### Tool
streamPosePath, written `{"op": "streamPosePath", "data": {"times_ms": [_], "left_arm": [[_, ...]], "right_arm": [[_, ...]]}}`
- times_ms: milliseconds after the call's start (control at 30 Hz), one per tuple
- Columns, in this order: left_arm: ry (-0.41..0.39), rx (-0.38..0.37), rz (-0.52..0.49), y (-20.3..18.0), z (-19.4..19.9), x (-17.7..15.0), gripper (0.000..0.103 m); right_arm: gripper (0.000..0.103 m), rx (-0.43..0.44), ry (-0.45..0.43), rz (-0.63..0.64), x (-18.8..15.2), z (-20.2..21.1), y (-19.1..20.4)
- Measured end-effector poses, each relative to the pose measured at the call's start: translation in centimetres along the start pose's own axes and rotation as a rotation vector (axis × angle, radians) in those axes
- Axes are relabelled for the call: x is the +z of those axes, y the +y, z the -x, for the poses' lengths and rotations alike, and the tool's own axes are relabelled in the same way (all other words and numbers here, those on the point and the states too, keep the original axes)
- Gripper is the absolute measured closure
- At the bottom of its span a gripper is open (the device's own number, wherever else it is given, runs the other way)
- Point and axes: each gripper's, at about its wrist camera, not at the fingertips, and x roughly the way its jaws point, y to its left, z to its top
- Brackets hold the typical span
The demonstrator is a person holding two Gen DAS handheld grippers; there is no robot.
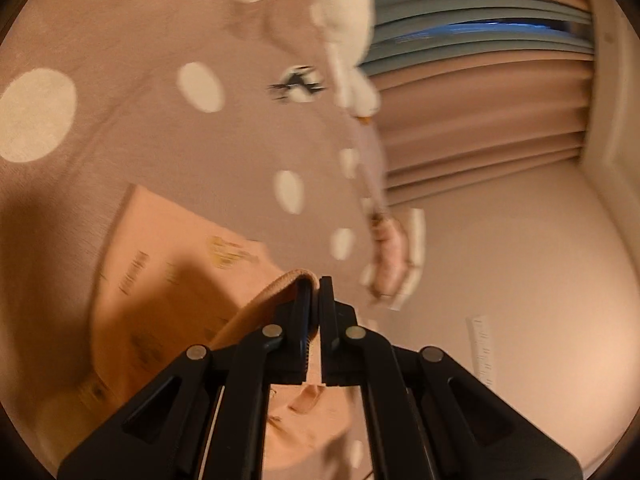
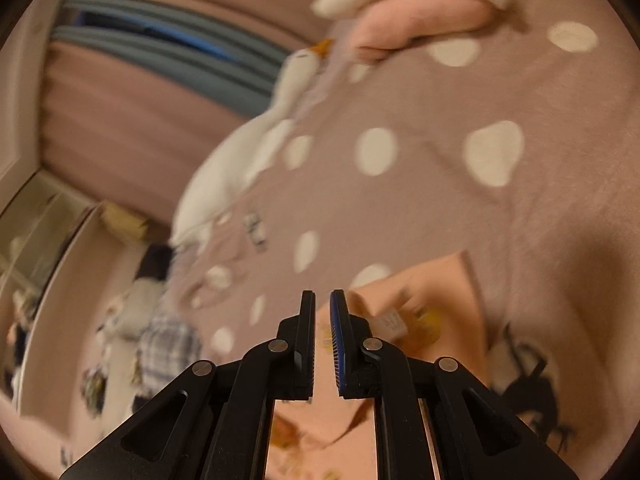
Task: Fold small clothes
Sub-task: 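Lift the hem with both grippers and fold it toward the collar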
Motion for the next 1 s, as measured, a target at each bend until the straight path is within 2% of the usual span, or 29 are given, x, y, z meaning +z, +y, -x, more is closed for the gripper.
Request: {"op": "streamPosePath", "data": {"times_ms": [100, 200, 267, 300, 333, 433, 467, 633, 733, 800, 833, 867, 1000], "left_arm": [[0.020, 0.108, 0.051, 2.4, -1.1, 0.6, 0.101], [0.017, 0.185, 0.060, 3.9, -0.6, 0.6, 0.094], [0.006, 0.189, 0.061, 4.3, 0.6, 0.5, 0.080], [0.000, 0.185, 0.056, 4.3, 1.4, 0.4, 0.070], [-0.006, 0.183, 0.040, 4.1, 2.3, 0.2, 0.064], [-0.003, 0.181, -0.013, 3.1, 4.2, -0.3, 0.062], [0.013, 0.156, -0.023, 2.7, 4.4, -0.7, 0.062], [0.110, 0.090, -0.053, 1.3, 4.0, -3.5, 0.049], [0.167, 0.098, -0.044, 1.6, 2.4, -4.8, 0.049], [0.209, 0.115, -0.042, 2.0, 1.0, -5.5, 0.049], [0.230, 0.120, -0.039, 2.2, 0.3, -5.7, 0.049], [0.245, 0.120, -0.030, 2.4, -0.3, -5.8, 0.049], [0.256, 0.048, 0.046, 2.7, -3.0, -4.8, 0.049]], "right_arm": [[0.091, -0.064, 0.021, -0.018, 0.1, -1.0, -1.2], [0.091, -0.037, 0.079, 0.003, -0.8, -0.9, -1.2], [0.089, -0.026, 0.108, 0.044, -1.2, -0.6, -0.7], [0.086, -0.027, 0.120, 0.061, -1.3, -0.5, -0.5], [0.080, -0.028, 0.135, 0.073, -1.4, -0.3, -0.4], [0.070, -0.026, 0.180, 0.097, -1.7, -0.2, -0.3], [0.067, -0.038, 0.187, 0.105, -1.7, -0.3, -0.3], [0.064, -0.084, 0.207, 0.088, -1.4, -2.6, -0.9], [0.064, -0.117, 0.228, 0.088, -1.6, -4.1, -1.6], [0.069, -0.136, 0.227, 0.087, -1.9, -4.5, -1.8], [0.086, -0.118, 0.223, 0.093, -2.1, -4.4, -1.7], [0.093, -0.113, 0.216, 0.095, -2.1, -4.2, -1.6], [0.096, -0.036, 0.186, 0.052, -1.2, -3.5, -0.7]]}}
